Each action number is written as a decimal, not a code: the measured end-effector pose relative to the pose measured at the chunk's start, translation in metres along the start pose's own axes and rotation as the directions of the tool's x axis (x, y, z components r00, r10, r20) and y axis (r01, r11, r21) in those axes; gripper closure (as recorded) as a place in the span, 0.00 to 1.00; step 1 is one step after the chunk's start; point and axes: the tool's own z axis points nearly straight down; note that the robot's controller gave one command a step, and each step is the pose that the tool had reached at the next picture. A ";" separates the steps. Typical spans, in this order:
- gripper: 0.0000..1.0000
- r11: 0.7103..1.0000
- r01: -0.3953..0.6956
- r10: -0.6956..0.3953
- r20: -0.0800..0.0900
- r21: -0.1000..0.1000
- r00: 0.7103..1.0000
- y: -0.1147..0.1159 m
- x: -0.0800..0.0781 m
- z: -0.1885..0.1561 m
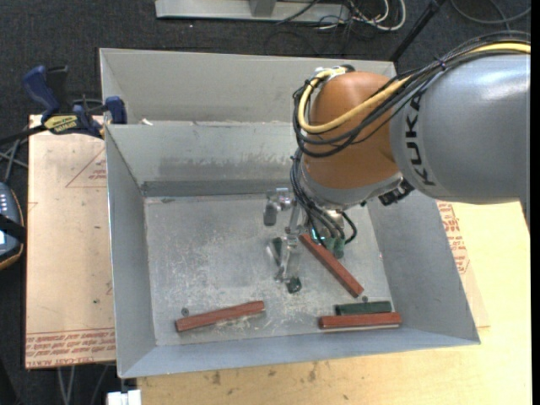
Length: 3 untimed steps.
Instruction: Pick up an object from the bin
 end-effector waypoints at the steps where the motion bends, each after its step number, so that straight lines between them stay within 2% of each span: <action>1: 0.00 1.000 -0.002 0.002 0.007 -0.001 1.000 0.000 -0.002 -0.004; 2: 0.00 0.998 0.068 -0.068 0.013 0.000 0.998 0.009 0.018 0.036; 3: 0.00 0.985 0.175 -0.175 0.005 0.001 0.985 0.024 0.030 0.066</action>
Offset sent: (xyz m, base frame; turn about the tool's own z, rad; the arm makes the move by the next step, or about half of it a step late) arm -0.0515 0.0232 -0.1024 -0.1806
